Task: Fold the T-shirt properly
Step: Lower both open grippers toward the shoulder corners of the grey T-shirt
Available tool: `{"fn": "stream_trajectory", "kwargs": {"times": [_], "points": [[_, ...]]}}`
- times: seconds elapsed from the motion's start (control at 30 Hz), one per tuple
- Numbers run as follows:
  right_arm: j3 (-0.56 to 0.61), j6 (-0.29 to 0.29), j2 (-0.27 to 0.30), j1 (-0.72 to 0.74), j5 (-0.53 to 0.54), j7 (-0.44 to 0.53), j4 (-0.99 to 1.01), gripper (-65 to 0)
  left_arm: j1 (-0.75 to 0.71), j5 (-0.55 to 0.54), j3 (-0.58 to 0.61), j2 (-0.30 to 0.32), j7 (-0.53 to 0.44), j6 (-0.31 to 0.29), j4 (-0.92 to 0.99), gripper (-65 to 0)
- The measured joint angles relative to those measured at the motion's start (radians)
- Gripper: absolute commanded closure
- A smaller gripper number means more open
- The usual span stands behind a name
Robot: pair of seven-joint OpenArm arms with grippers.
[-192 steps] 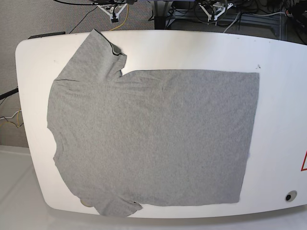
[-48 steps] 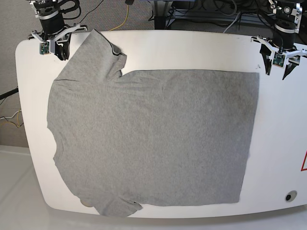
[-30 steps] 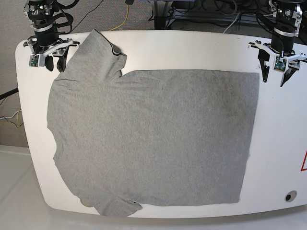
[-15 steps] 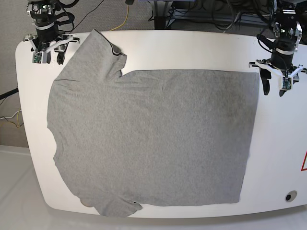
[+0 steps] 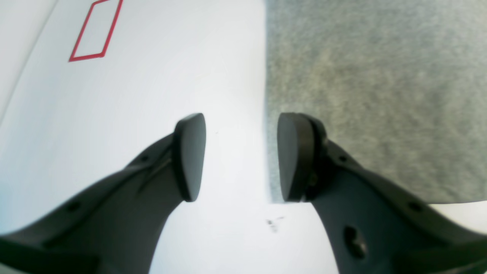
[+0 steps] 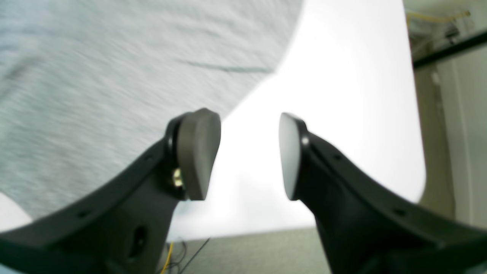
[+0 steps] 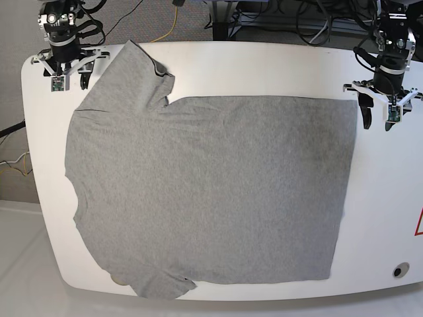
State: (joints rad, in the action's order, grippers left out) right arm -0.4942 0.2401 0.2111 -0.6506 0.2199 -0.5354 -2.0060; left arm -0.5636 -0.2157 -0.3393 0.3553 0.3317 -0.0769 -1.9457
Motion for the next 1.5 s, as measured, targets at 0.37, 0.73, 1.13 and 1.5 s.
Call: {"fn": "stream_trajectory", "kwargs": {"times": [0.37, 0.73, 1.13, 1.5], "points": [[-0.016, 0.000, -0.003, 0.008, 0.143, -0.118, -0.035, -27.4, -0.034, -0.003, -0.002, 0.003, -0.018, -0.011, -0.008, -30.2], [-0.007, 0.003, -0.017, 0.010, 0.096, -0.117, -0.046, -27.3, -0.028, -0.019, 0.005, -0.001, -0.011, -0.018, -0.023, -29.5], [-0.002, -0.003, -0.014, 0.007, 0.045, -0.086, -0.046, -27.7, -0.016, -0.064, -0.058, -0.004, 0.036, -0.026, -0.023, -27.6], [0.003, -0.003, -0.014, 0.018, 0.043, -0.076, -0.039, -27.8, 0.031, -0.123, -0.054, -0.012, 0.072, -0.046, 0.032, -28.6]]}}
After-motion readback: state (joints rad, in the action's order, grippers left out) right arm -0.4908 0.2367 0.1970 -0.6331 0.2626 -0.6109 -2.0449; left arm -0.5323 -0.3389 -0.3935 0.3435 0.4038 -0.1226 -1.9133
